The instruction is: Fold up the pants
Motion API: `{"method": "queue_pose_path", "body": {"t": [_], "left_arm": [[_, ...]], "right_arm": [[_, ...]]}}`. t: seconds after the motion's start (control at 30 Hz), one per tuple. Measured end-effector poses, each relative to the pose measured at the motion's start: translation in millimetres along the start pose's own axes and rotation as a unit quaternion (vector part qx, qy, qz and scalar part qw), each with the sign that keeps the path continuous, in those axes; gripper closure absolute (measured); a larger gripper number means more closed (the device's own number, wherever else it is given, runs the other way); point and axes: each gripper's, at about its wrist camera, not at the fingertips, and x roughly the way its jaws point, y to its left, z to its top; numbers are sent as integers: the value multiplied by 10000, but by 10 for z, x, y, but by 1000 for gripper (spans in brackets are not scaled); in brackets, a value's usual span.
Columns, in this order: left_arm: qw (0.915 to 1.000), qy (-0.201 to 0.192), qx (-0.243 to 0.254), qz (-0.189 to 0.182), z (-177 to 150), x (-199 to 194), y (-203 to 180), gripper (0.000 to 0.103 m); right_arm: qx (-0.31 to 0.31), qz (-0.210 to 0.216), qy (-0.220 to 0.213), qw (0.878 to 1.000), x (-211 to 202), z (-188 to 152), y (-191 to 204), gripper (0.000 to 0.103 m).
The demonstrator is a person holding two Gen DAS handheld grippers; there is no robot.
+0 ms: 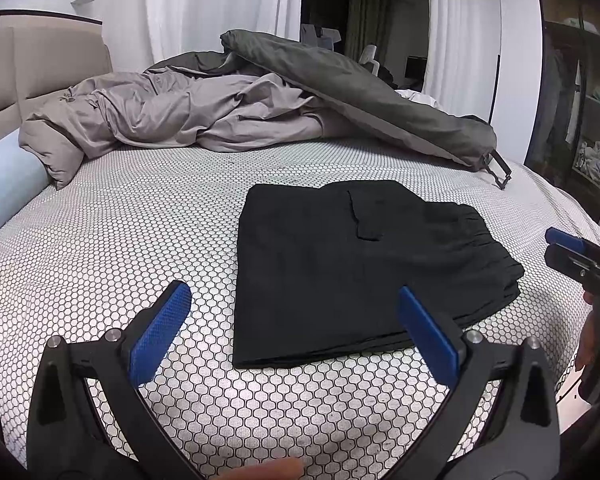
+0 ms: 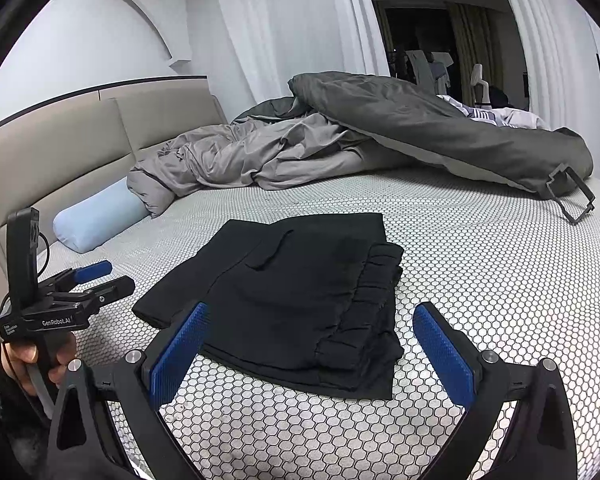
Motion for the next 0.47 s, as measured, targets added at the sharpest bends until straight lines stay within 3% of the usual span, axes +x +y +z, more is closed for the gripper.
{"method": "queue_pose_path", "body": {"t": [0.47], "left_arm": [[10000,-47,32,-30,4,-30,46,1]], "right_arm": [[-48,38,0,10000,10,-3,5,0]]}}
